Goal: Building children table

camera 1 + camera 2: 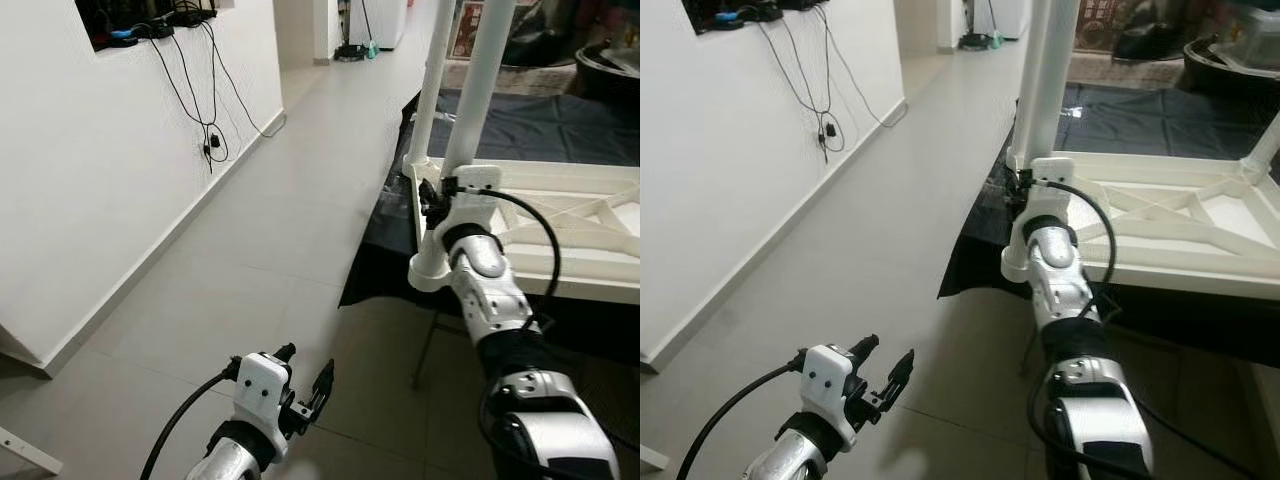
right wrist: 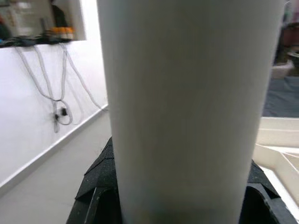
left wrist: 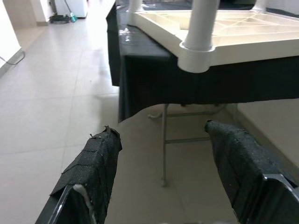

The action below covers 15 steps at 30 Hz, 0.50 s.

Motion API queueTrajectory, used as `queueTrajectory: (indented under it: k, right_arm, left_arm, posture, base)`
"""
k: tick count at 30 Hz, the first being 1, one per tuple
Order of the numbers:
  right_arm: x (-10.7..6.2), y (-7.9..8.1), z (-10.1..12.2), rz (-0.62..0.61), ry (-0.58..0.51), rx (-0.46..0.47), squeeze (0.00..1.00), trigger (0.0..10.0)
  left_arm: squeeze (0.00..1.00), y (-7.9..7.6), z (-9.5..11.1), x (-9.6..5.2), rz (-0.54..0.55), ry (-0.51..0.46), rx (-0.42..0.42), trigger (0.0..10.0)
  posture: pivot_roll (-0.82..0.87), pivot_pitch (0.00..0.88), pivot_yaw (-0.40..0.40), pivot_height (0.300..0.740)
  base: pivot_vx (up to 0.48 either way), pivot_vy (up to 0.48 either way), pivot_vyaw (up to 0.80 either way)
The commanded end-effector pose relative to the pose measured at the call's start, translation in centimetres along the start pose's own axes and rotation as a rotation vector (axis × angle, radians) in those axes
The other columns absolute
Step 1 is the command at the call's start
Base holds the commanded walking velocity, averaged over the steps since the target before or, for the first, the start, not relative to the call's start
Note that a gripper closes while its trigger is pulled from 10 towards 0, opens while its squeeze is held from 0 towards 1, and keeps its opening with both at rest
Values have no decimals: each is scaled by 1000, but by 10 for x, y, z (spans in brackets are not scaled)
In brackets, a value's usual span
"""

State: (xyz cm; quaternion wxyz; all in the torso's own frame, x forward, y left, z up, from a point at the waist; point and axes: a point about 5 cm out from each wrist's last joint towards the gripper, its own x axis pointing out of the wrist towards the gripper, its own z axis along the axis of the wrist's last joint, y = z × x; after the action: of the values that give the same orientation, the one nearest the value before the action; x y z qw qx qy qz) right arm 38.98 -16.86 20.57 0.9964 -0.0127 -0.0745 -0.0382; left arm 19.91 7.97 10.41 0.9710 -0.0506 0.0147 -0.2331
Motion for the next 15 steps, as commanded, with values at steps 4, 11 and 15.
queueTrajectory:
  k: [4,11,15]
  right_arm:
    - [10,17,4,-101,28,-3,0,10000]
    - [21,15,15,-127,6,-35,0,10000]
    - [28,24,25,-116,-9,-40,0,10000]
  left_arm:
    - [0,0,-5,-1,4,23,6,10000]
    - [0,-1,-6,-2,2,25,6,10000]
    - [0,-1,-6,-2,1,24,7,10000]
  posture:
    - [18,0,-22,740]
    - [18,0,-22,740]
    - [24,0,-26,740]
  base:
    - [0,0,0]
    - [0,0,0]
    - [0,0,0]
